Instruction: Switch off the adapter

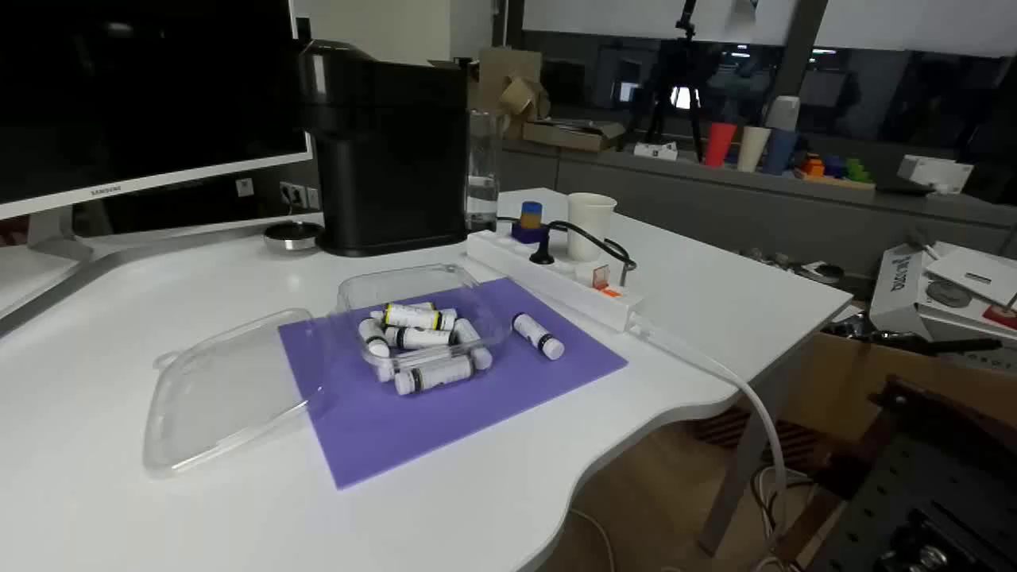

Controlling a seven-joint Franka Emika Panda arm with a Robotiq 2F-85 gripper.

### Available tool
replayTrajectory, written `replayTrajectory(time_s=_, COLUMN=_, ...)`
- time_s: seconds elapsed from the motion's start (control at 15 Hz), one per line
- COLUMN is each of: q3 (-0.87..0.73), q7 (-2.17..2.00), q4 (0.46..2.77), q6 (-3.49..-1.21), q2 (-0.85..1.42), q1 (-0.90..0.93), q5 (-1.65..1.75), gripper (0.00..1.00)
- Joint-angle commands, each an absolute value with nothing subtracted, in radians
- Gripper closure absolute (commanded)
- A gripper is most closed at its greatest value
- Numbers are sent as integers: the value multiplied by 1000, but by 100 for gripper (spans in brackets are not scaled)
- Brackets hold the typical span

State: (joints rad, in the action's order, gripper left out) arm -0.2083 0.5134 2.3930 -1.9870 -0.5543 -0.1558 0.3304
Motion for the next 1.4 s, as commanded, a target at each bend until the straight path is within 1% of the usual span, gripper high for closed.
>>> replayTrajectory(time_s=0.0, q3=-220, q7=508, q4=2391, q6=-1984, q2=-555, q1=-141, q5=337, gripper=0)
replayTrajectory(time_s=0.67, q3=-220, q7=508, q4=2391, q6=-1984, q2=-558, q1=-141, q5=337, gripper=0)
replayTrajectory(time_s=0.8, q3=-220, q7=493, q4=2397, q6=-2024, q2=-550, q1=-142, q5=340, gripper=0)
replayTrajectory(time_s=1.07, q3=-234, q7=471, q4=2392, q6=-2136, q2=-452, q1=-150, q5=338, gripper=0)
replayTrajectory(time_s=1.33, q3=-259, q7=500, q4=2370, q6=-2258, q2=-297, q1=-151, q5=321, gripper=0)
